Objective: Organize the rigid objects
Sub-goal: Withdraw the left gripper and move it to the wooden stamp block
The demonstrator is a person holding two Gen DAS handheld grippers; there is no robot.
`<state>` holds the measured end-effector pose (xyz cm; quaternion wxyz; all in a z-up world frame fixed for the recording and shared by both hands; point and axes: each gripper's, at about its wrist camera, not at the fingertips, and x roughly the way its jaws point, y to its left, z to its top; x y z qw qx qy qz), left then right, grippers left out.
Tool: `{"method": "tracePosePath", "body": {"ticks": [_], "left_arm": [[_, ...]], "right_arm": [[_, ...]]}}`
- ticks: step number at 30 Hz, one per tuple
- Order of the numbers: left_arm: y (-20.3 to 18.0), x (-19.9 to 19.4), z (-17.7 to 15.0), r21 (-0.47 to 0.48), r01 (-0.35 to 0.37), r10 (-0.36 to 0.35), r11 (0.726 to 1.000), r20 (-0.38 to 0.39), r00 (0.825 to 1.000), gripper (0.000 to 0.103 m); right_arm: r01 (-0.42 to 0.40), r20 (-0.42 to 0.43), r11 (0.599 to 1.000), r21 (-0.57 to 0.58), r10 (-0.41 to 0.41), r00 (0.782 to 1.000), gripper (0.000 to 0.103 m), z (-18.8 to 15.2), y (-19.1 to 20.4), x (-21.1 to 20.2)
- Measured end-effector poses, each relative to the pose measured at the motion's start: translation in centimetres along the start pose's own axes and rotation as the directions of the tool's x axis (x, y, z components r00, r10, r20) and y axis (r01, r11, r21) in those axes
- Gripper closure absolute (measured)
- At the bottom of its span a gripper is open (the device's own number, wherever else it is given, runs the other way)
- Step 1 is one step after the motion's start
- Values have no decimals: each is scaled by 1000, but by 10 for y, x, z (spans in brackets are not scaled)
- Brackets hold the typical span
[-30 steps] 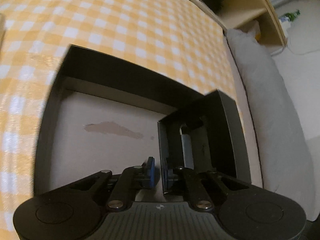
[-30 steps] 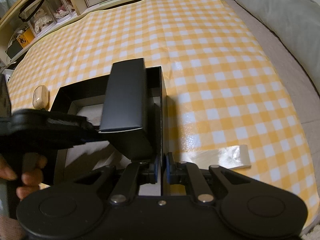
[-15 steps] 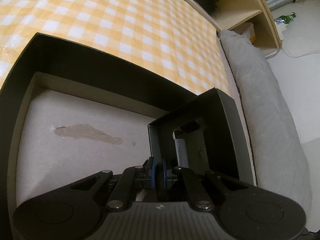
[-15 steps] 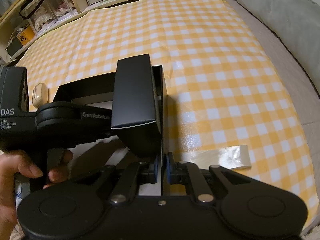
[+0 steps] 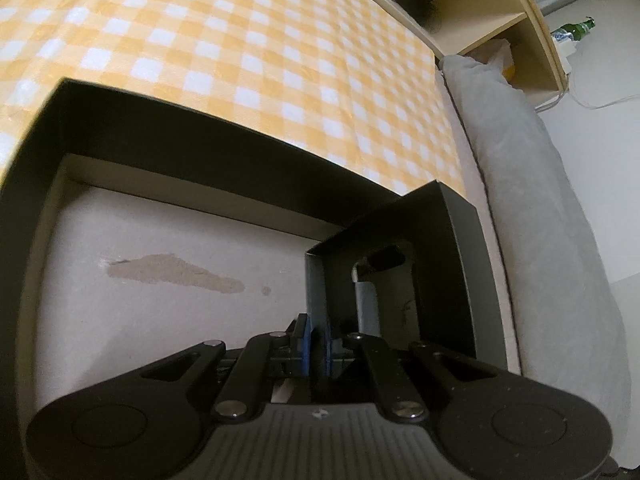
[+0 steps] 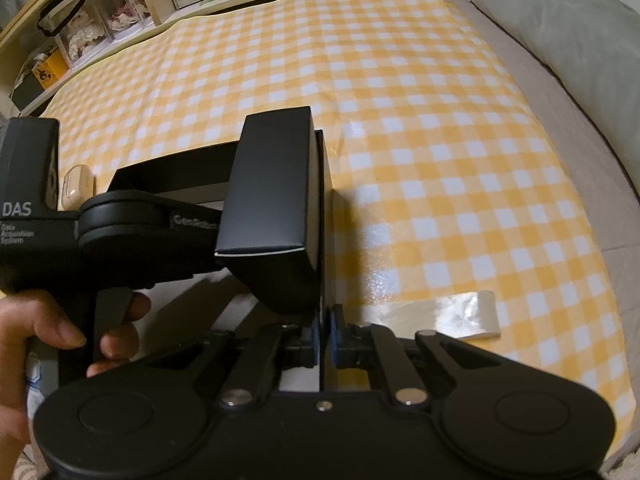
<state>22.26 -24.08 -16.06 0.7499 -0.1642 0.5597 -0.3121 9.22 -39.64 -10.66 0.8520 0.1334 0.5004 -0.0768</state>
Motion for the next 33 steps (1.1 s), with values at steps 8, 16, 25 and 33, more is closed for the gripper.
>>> {"method": "tracePosePath", "body": {"ticks": [8,16,25,33], "left_arm": [[0,-41,5,43,-36,33,998,63,997,74],[-15,-103,6,151,-70,52,986,119,992,19],[-19,-178,1,280,-227,145,933,287,947,0],[7,-234,4,285,-285,167,915,376,912,0]], "right_arm": [[0,0,1000,0,0,1000,97,1,-1,0],[1,-2,1000,1,-1,1000,98,0,-1,0],[8,-6,1000,-6,-8,1000,98,2,-2,2],[17,-7,1000,-19,-17,1000,98,3,0,4]]}}
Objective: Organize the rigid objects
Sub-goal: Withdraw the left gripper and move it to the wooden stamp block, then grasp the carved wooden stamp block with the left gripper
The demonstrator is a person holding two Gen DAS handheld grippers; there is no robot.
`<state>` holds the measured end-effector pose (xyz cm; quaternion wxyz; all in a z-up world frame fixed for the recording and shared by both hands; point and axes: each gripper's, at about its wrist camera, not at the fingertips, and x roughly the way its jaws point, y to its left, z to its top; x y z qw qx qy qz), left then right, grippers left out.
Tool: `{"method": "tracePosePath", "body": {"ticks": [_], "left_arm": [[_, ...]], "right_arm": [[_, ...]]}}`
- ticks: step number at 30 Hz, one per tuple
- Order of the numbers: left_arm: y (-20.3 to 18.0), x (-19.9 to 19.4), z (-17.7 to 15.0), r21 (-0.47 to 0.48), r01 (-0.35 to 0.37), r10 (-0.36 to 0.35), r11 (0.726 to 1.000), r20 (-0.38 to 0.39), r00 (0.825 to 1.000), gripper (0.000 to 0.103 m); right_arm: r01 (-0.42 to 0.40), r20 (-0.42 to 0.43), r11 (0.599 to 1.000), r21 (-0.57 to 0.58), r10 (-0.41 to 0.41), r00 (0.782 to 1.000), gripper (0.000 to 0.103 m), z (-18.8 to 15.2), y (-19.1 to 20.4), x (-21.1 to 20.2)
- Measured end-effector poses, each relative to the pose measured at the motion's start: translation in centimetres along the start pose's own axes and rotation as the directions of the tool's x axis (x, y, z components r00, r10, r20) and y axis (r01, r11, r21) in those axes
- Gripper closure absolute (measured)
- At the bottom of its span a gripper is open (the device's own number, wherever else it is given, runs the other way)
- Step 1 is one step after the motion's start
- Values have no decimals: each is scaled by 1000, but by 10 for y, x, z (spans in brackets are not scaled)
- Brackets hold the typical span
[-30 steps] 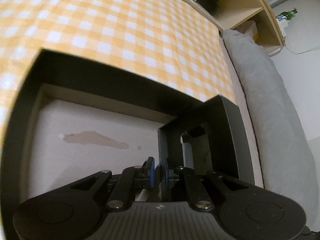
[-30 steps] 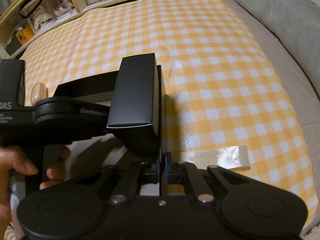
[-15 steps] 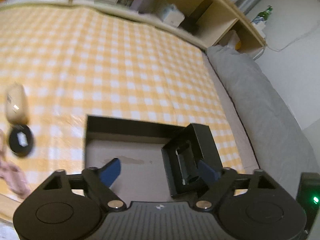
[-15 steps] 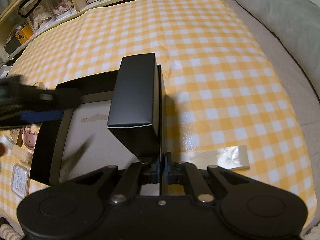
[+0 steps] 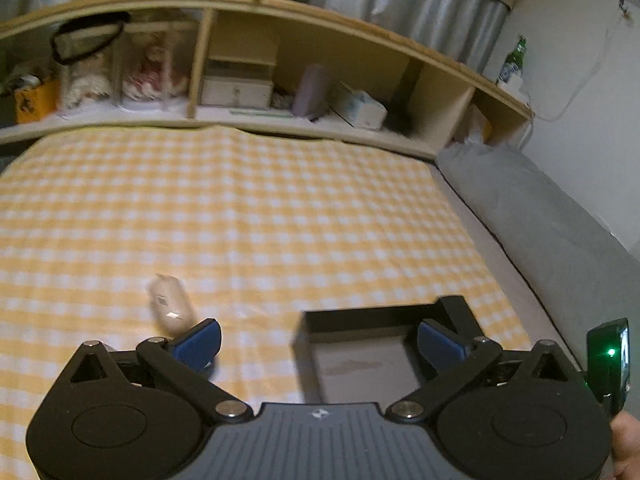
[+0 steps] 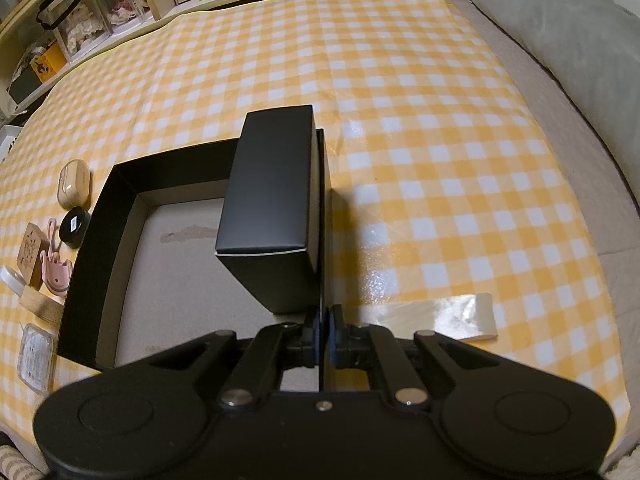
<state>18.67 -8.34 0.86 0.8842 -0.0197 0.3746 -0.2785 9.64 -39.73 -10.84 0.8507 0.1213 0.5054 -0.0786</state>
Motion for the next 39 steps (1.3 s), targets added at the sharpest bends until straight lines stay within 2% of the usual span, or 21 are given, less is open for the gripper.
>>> {"method": "tracePosePath", "body": {"ticks": [7,13,15,17,21,25,28,33,36,38,39], "left_arm": [[43,-17,-1,73,-80,73,994,86,994,0],[87,-7,-5,97,-126,116,987,98,988,0],[104,0,-8,78,-147,141,986,79,987,0],[116,8,-12,98,-162,157,982,51,986,0],[127,27,-22,213,-173,185,962,-41,982,0],[130,45,-38,334,-168,223,927,-132,966,0],[133,56,-47,381,-152,232,912,-173,957,0],[149,74,-47,306,-162,235,938,-219,947,0],[152,80,-44,260,-141,203,955,-229,952,1],[148,84,-44,264,-126,190,956,-233,954,3],[146,86,-44,271,-118,185,955,-237,954,8]], "right_arm": [[3,-2,1000,-6,-3,1000,98,0,2,1],[4,-5,1000,-8,-4,1000,98,0,3,1],[5,-6,1000,-9,-5,1000,98,0,3,1],[5,-7,1000,-10,-5,1000,98,0,4,1],[5,-13,1000,-11,-5,1000,98,1,2,3],[8,-17,1000,-16,-8,1000,98,1,3,5],[8,-19,1000,-16,-9,1000,98,2,3,6],[10,-22,1000,-18,-10,1000,98,2,3,7],[12,-26,1000,-20,-12,1000,98,2,4,9],[13,-30,1000,-22,-14,999,98,2,4,10],[13,-31,1000,-22,-14,999,98,2,4,10]]}}
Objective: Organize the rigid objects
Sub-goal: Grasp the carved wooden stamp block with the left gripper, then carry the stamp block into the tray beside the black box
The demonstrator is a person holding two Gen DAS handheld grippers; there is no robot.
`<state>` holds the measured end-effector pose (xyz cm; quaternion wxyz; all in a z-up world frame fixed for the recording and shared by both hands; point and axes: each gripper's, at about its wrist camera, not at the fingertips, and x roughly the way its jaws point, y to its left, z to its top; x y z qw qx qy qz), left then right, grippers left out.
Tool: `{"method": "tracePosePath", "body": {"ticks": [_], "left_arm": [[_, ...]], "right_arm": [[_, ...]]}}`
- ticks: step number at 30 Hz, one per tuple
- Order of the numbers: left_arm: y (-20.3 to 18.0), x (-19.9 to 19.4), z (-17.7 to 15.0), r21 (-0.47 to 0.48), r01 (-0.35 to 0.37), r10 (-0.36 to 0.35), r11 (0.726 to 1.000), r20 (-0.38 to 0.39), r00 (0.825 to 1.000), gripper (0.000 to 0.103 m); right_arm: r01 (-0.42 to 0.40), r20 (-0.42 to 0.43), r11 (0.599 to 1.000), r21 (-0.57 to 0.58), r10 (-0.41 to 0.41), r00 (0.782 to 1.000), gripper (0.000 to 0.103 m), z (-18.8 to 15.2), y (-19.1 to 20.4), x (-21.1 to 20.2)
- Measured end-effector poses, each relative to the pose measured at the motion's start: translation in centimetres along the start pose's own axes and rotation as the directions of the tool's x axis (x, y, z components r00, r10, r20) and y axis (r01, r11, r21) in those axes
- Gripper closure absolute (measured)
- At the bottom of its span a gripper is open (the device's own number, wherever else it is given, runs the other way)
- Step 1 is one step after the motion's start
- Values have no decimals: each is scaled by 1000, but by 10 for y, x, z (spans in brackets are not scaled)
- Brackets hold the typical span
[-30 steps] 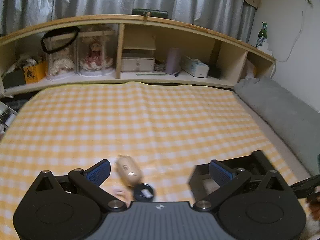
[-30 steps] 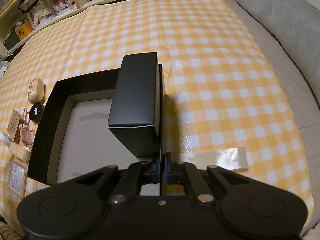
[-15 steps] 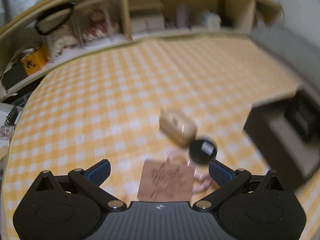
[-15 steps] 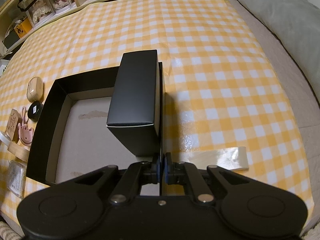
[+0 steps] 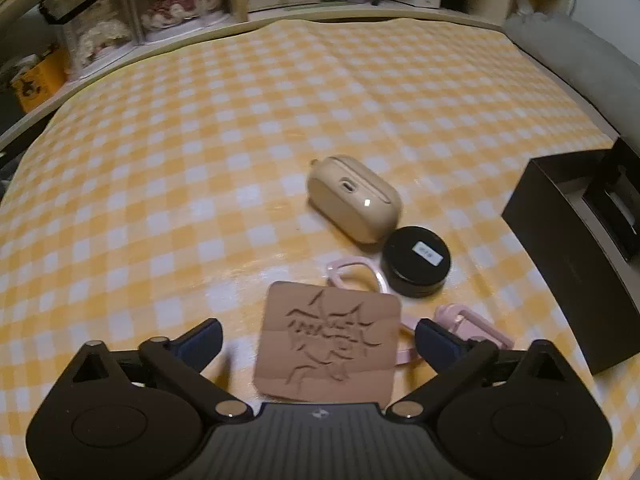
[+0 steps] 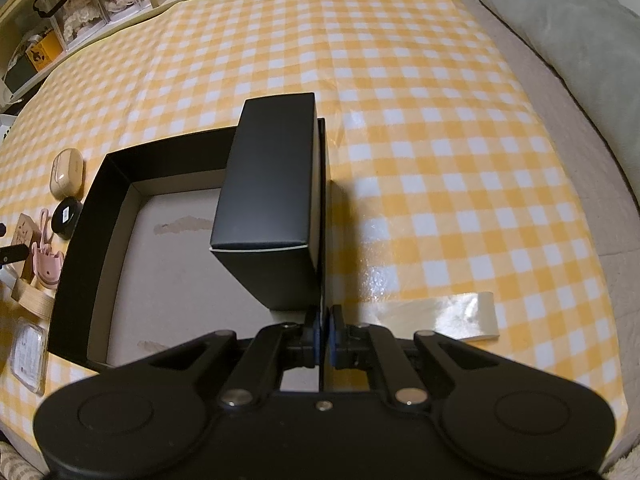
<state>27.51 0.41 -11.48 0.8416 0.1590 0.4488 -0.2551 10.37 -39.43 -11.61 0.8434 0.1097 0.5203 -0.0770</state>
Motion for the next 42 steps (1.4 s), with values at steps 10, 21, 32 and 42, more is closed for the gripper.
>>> {"method": "tracePosePath", "body": {"ticks": [10,21,32,42], "left_arm": [[-2,7,2,-19,-5,4,1000,-61,998,26],[16,-49,10,-212,3,24,977,127,992,26],[-44,-72,38,-368,168,-112,914,171,979,26],[-158,-38,61,-411,301,-286,861,100,953,26]], "right_arm": [[0,-6,1000,-1,0,1000,98,1,0,1],[4,-11,1000,-9,-4,1000,97,1,1,3],[5,-4,1000,-7,-5,1000,98,1,1,3],[5,13,1000,-11,-5,1000,98,-1,1,-5]]}}
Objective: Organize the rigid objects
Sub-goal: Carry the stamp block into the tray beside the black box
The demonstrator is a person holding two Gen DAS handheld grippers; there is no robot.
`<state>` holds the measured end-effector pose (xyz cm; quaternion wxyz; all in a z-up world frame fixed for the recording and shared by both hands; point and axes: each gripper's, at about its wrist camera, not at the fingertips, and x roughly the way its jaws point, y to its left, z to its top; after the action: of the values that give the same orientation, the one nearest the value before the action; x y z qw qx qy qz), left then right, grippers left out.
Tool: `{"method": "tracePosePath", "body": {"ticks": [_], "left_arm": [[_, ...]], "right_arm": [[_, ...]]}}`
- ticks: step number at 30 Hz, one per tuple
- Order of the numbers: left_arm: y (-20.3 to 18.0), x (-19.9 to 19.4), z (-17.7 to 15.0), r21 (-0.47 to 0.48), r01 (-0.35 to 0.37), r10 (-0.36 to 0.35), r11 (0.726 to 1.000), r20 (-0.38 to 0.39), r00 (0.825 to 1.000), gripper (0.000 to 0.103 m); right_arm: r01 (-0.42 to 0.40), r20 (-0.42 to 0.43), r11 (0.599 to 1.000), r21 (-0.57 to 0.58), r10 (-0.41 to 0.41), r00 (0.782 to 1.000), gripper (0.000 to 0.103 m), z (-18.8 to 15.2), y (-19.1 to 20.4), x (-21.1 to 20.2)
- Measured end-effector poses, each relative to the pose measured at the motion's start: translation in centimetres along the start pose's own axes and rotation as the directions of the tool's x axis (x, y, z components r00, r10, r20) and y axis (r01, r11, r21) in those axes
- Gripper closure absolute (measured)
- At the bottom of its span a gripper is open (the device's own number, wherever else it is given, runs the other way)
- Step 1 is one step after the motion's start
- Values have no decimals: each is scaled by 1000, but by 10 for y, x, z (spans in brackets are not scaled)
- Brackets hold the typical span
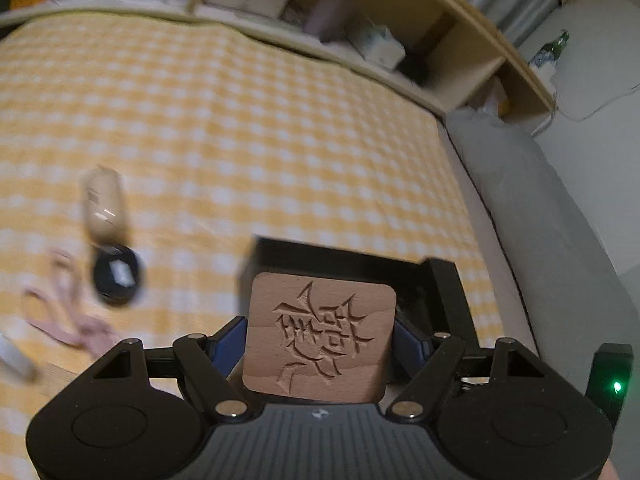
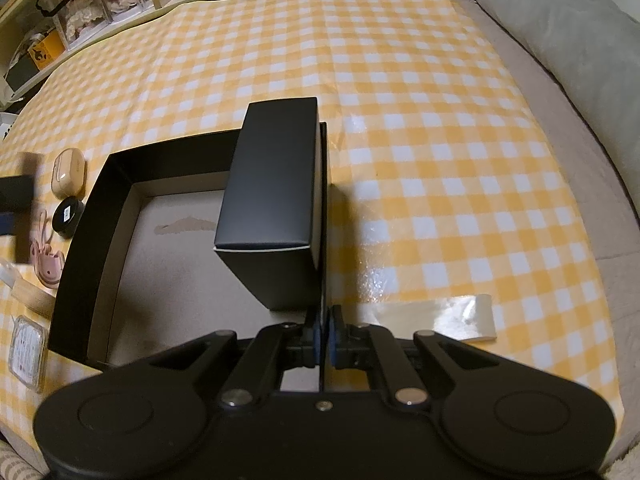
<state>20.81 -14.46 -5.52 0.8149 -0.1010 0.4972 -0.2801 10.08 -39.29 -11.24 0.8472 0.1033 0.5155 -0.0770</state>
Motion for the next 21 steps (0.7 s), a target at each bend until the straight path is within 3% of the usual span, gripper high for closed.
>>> {"method": "tracePosePath", "body": {"ticks": [10,15,21], "left_arm": [[-30,72,-2,-77,-65,61,995,-44,997,26],[-40,90,0,-46,-79,79,996,-17,997,26],[-36,110,3,-97,-96,94,991,-23,995,26]], "right_arm": [[1,2,1000,-1,-1,1000,98,-1,1,0],[-1,5,1000,-3,1,1000,98,-1,0,-2],[1,6,1000,-5,-1,1000,98,-2,2,-2]]}}
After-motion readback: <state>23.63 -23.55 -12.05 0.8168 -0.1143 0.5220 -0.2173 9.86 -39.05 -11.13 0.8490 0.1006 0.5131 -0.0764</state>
